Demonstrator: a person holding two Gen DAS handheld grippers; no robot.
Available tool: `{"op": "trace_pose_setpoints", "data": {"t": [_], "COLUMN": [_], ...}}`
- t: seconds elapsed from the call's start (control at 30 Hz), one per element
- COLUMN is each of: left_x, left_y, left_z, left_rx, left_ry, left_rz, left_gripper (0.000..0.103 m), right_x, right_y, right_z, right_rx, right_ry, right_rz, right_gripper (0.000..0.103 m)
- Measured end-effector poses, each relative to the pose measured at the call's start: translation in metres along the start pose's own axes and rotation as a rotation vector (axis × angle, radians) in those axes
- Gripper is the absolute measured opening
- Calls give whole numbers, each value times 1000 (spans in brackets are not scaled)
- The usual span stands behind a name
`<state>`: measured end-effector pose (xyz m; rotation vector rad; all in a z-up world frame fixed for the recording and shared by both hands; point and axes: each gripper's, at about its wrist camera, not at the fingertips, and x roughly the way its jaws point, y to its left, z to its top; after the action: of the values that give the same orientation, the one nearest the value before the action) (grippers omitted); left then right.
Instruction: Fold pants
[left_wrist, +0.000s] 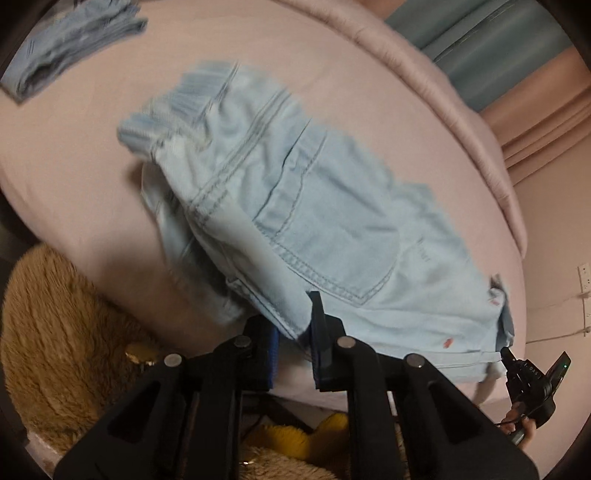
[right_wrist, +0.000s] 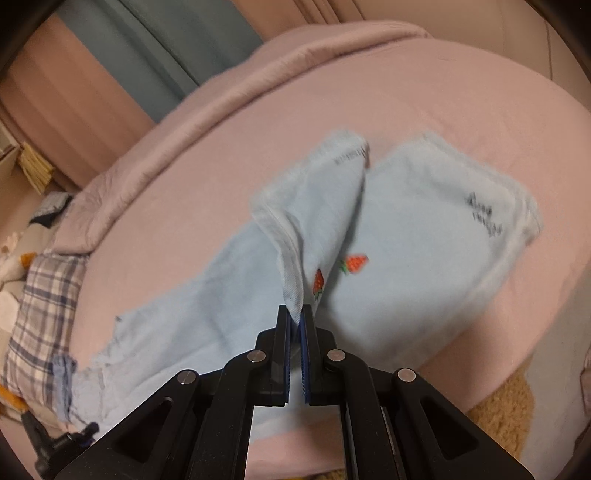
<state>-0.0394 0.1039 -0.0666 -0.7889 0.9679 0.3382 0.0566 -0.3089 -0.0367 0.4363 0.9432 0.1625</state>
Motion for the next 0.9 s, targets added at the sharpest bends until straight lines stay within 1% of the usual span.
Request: {"op": "trace_pose_setpoints", "data": {"t": [0.1,0.23,0.27,0.3,0.33,0.37,0.43,0.47,0.53,0.63,0.67,0.7,0.73,0.77,0.83,0.9], "left_x": [7,17,21,21,21,21,21,21,22,21,21,21,21,21,20,20], "left_y": [-4,-15,-18,-17,-16,-13,-12,-12,-12,-11,-11,-11,-10,-10,-9,-8], "left_z": [-1,7,8,8,8,6,6,5,6,5,4,4,4,4,4,4], "left_rx": [21,19,15,12,11,13,18,19,19,18,18,16,17,17,19,19], "left_ry": [3,8,9,9,8,6,4,4,5,5,5,6,6,6,7,10], "left_rz": [25,27,24,21,20,20,20,20,18,15,14,13,11,10,8,3], "left_gripper": [14,16,16,16,16,16,17,17,17,17,17,17,17,17,17,17], "right_x": [16,21,19,17,14,10,5,3,10,34,46,56,69,79,90,83], "right_y": [-5,6,10,14,19,27,36,44,52,66,70,72,75,77,74,68], "right_z": [-3,0,3,6,10,15,23,31,41,58,62,66,70,72,76,79], "right_rx": [9,-47,-58,-65,-86,-121,-161,-191,-228,-280,-301,-313,-338,-354,-358,-328], "right_ry": [49,79,82,76,64,49,14,-10,-8,25,41,50,60,69,81,47], "right_rz": [-33,-112,-121,-126,-139,-160,-165,-157,-156,-165,-182,-209,-247,-264,-279,-271], "right_gripper": [5,5,10,12,20,35,51,51,51,51,51,48,37,22,13,12]}}
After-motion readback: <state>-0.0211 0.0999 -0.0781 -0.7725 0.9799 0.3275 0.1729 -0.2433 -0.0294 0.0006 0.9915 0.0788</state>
